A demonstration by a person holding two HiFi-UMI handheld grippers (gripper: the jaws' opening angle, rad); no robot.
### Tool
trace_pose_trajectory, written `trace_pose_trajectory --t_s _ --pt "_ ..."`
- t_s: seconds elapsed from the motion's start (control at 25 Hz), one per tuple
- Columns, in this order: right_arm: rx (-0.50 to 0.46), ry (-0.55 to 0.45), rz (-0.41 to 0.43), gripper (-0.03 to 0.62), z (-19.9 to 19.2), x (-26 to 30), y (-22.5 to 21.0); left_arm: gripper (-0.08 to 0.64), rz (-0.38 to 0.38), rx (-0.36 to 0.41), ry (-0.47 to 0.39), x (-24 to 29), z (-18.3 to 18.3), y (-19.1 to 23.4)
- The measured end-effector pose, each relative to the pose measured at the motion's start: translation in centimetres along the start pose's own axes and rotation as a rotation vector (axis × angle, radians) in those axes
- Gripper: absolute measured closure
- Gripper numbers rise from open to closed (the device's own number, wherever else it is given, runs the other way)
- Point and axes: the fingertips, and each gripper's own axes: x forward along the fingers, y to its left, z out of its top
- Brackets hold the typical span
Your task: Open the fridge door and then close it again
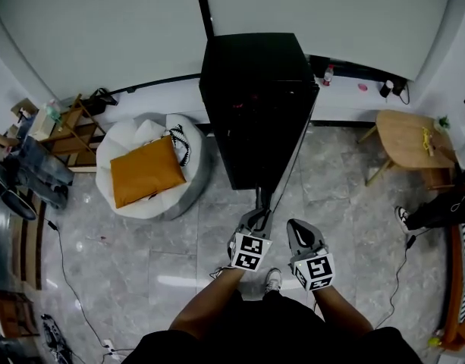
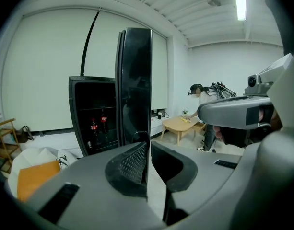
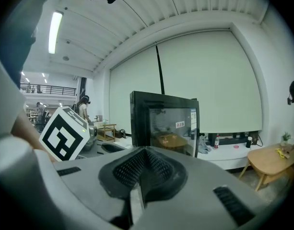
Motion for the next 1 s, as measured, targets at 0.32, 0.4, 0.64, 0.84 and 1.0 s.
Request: trace_pose_trajectory --t_s 0.32,0.4,0.64,0.84,1.0 --pt "0.007 -0.022 -0.010 0.577 -0.4 -2.1 -2.9 0.512 0.008 -0.024 0.006 0.5 0.1 -3.7" --pt "0.006 -0.034 -0.016 0.577 0.0 -2.4 -3.5 0.512 0.006 -0.022 0.005 0.6 0.2 -4.4" --pt "0.000 -0.053 -0.038 0.577 0.4 -3.7 -5.6 0.517 -0.030 -0.021 0.012 1.3 0.3 -6.9" --pt "-0.003 -0.059 -0.056 0.577 0.4 -4.7 -6.7 0.529 -0.072 0.005 0.001 2.1 0.6 -9.5" --pt "0.001 -0.065 -0.082 0.577 0.5 -5.5 -7.9 0.534 -0.120 0.045 -0.013 2.9 1.6 -11.6"
